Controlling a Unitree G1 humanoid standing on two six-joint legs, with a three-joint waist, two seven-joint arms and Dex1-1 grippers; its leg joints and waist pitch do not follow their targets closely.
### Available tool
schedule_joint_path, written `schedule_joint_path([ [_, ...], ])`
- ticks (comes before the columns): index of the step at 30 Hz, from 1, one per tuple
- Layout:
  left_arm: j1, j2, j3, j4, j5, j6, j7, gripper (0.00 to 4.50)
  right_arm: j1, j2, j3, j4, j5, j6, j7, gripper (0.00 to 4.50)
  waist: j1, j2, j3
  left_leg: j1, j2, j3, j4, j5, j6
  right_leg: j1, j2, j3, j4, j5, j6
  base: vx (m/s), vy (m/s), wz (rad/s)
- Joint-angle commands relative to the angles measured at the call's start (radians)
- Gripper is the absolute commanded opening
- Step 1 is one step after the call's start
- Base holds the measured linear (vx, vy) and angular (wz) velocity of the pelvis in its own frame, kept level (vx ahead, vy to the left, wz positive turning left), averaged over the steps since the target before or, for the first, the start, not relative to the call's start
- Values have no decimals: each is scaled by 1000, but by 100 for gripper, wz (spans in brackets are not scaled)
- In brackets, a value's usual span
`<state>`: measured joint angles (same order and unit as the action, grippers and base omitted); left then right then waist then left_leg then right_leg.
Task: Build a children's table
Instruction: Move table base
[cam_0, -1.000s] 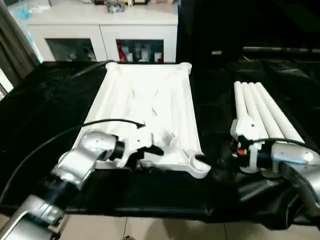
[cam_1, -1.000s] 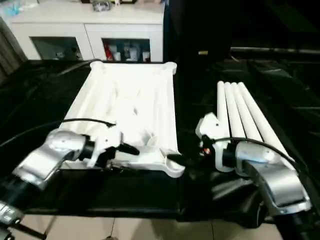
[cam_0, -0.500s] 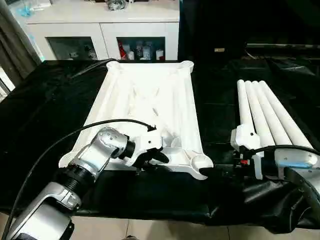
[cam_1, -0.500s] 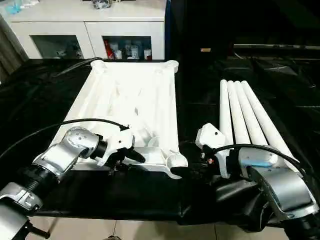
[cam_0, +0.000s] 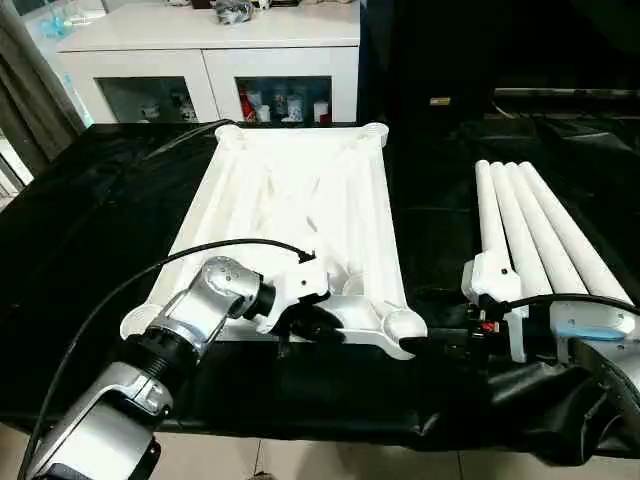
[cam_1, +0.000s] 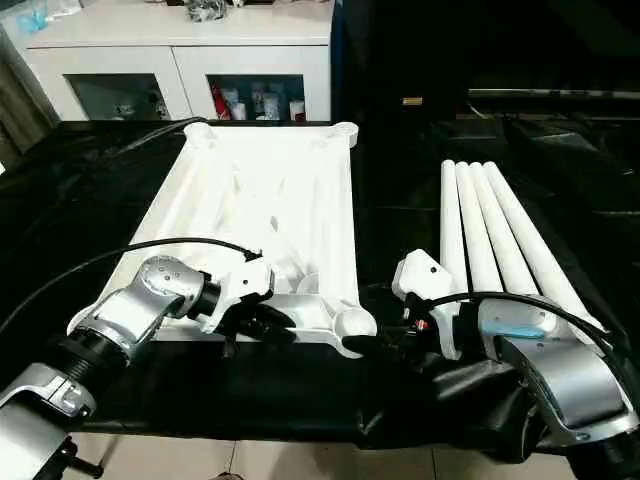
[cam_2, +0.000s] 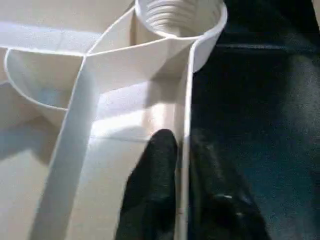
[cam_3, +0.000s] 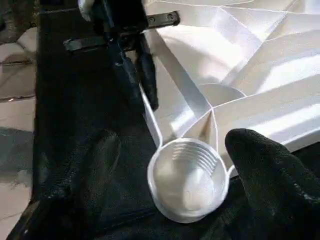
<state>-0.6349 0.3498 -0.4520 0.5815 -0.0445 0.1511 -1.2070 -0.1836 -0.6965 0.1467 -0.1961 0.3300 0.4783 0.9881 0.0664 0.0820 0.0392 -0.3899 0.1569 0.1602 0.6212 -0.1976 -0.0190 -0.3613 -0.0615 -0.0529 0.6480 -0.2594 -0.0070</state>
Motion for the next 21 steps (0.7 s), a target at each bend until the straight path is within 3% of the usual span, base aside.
schedule_joint_path([
  [1,21,37,60,-24,18,25,95,18,-8,20,-8,1,-40,2,-62,388,2,-14,-60,14,77,-32,-66,-79,103,44,-97,48,-73,112,-288,0,0,0],
  [2,36,53,73,-40,21,36,115,12,-15,38,-14,16,-56,1,-101,388,-2,-18,-59,14,75,-31,-67,-86,101,44,-95,48,-77,94,-283,0,0,0],
  [4,47,63,83,-52,23,43,127,6,-19,49,-18,26,-66,0,-127,388,-11,-14,-58,9,74,-33,-70,-78,91,47,-95,46,-74,88,-277,0,0,0],
  [5,65,79,98,-76,27,60,147,2,-24,67,-26,35,-70,14,-163,388,-17,-25,-59,12,75,-31,-70,-80,90,47,-94,47,-76,93,-276,0,0,0],
  [7,77,89,108,-92,30,72,161,2,-26,78,-33,41,-72,23,-185,388,-27,-20,-59,8,70,-31,-68,-65,96,48,-93,46,-73,108,-277,0,0,0],
  [8,100,103,121,-128,32,96,175,2,-28,96,-40,45,-69,45,-214,388,-29,-30,-58,9,70,-28,-68,-59,100,48,-92,47,-75,110,-274,0,0,0],
  [10,142,127,133,-192,36,120,185,2,-34,127,-48,53,-64,82,-260,388,-33,-25,-57,7,70,-27,-69,-52,102,46,-92,46,-75,92,-270,0,0,0],
  [11,160,134,136,-218,36,130,189,2,-41,146,-51,61,-68,107,-294,388,-32,-30,-56,10,70,-25,-69,-50,101,43,-90,47,-75,80,-269,0,0,0],
  [12,172,137,138,-235,37,136,191,2,-46,160,-53,68,-73,126,-318,388,-30,-24,-55,14,71,-23,-68,-48,98,38,-89,48,-78,67,-269,0,0,0],
  [14,181,137,141,-248,36,138,200,2,-55,178,-56,79,-79,136,-339,388,-23,-27,-55,17,75,-21,-70,-54,88,36,-89,50,-76,56,-270,0,0,0],
  [18,198,127,135,-265,24,59,200,2,-97,228,-76,120,-94,182,-418,388,-16,-36,-53,19,75,-17,-75,-62,65,33,-88,52,-76,48,-260,0,0,0],
  [21,212,122,137,-291,16,25,196,2,-128,253,-98,135,-99,222,-480,388,-7,-35,-55,22,75,-16,-74,-45,55,31,-89,54,-73,80,-254,0,0,0],
])
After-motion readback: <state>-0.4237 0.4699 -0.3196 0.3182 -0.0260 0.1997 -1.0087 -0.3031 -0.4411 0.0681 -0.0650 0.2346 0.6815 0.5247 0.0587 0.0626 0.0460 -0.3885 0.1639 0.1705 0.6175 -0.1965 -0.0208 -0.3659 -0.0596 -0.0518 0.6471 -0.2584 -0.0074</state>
